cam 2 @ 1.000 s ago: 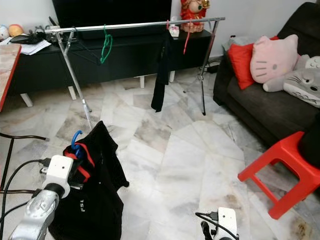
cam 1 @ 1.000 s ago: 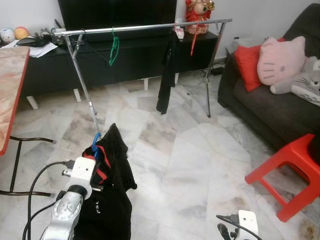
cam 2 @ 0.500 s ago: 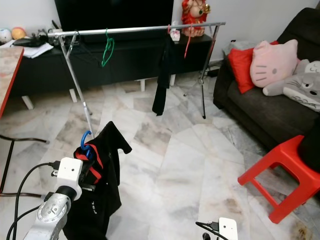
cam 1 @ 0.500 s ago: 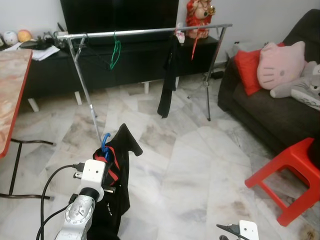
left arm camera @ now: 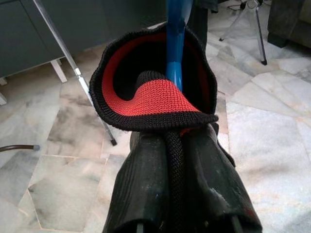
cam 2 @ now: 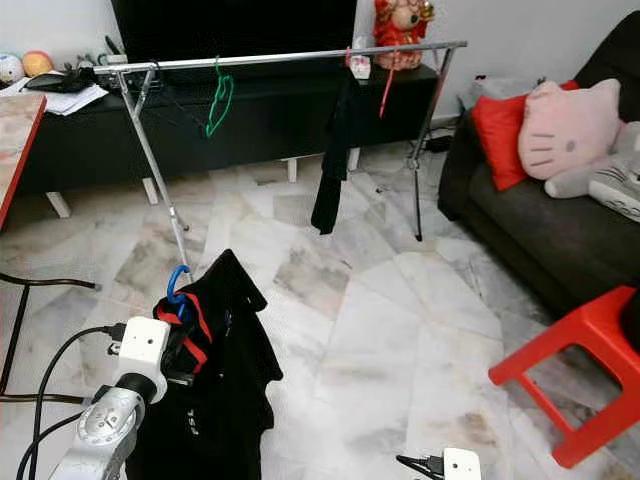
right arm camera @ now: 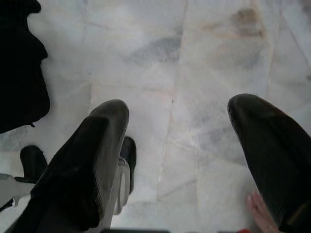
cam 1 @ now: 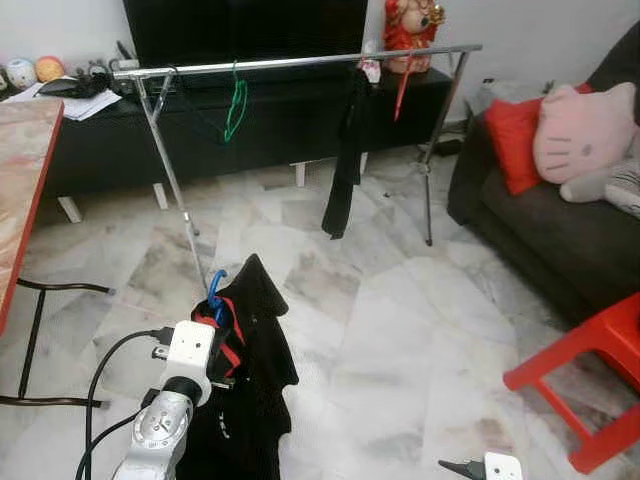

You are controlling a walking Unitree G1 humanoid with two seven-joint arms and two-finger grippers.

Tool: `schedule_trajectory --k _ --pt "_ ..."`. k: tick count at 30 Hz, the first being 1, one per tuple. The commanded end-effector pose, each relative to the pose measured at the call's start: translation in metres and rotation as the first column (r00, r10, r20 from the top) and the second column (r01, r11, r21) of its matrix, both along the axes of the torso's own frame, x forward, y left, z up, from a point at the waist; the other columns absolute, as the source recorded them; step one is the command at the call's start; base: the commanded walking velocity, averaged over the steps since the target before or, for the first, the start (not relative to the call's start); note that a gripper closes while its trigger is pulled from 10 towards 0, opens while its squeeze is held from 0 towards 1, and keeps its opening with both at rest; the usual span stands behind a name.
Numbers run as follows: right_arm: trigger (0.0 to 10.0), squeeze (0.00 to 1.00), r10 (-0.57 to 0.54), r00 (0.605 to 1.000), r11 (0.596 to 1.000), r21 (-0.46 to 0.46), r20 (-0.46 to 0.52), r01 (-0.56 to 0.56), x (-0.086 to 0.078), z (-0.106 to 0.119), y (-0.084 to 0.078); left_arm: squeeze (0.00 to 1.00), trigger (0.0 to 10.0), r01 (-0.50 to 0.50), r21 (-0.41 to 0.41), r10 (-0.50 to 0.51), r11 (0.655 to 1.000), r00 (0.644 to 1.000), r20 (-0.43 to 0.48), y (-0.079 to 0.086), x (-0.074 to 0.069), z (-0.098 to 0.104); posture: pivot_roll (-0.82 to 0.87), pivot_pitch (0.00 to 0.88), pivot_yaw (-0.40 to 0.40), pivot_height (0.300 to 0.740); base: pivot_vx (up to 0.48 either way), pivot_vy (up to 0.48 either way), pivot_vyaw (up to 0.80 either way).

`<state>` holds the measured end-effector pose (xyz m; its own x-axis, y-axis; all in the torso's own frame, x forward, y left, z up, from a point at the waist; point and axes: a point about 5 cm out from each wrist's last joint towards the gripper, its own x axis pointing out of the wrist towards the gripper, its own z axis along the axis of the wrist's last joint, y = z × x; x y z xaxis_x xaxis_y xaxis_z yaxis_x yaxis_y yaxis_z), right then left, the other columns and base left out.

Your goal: Hang hanger

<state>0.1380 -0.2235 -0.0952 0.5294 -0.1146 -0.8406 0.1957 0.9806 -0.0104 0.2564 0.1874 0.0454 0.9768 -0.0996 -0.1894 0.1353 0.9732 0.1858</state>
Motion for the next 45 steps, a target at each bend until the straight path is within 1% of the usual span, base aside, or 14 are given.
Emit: schedule_trajectory --k 1,10,18,24,36,45 --pt "10.0 0.00 -0.010 1.000 1.000 -0.007 -0.012 0.010 -0.0028 -0.0003 -0.0041 0.00 10.0 0.019 -0.009 -0.019 1.000 0.999 0.049 -0.0044 0.0059 0.0124 -0.01 0.000 -0.067 0.740 0.326 0.000 0.00" --pt "10.0 0.00 0.004 1.000 1.000 -0.017 -0.021 -0.005 -0.0022 0.0001 -0.0054 0.00 10.0 0.045 -0.012 -0.045 0.999 0.998 0.044 -0.0107 0.0044 0.0116 -0.01 0.000 -0.062 0.740 0.338 0.000 0.00" --pt "10.0 0.00 0.006 1.000 1.000 -0.013 -0.016 -0.007 -0.0012 0.0001 -0.0036 0.00 10.0 0.050 -0.011 -0.050 0.999 0.998 0.041 -0.0094 0.0058 0.0127 -0.02 0.000 -0.055 0.740 0.346 0.000 0.00" --pt "10.0 0.00 0.008 1.000 1.000 -0.007 -0.014 -0.008 0.0004 0.0001 -0.0013 0.00 10.0 0.061 -0.007 -0.061 0.998 0.998 0.034 -0.0115 0.0065 0.0118 -0.02 0.000 -0.051 0.740 0.347 0.000 0.00" --pt "10.0 0.00 0.007 1.000 1.000 -0.006 -0.024 -0.008 -0.0026 -0.0014 0.0006 0.00 10.0 0.077 -0.004 -0.077 0.997 0.997 0.027 -0.0140 0.0069 0.0111 -0.02 0.000 -0.045 0.740 0.347 0.000 0.00" --pt "10.0 0.00 0.004 1.000 1.000 -0.016 -0.018 -0.004 -0.0023 0.0009 -0.0086 0.00 10.0 0.068 -0.004 -0.068 0.998 0.997 0.025 -0.0142 0.0090 0.0124 -0.02 0.000 -0.051 0.740 0.351 0.000 0.00"
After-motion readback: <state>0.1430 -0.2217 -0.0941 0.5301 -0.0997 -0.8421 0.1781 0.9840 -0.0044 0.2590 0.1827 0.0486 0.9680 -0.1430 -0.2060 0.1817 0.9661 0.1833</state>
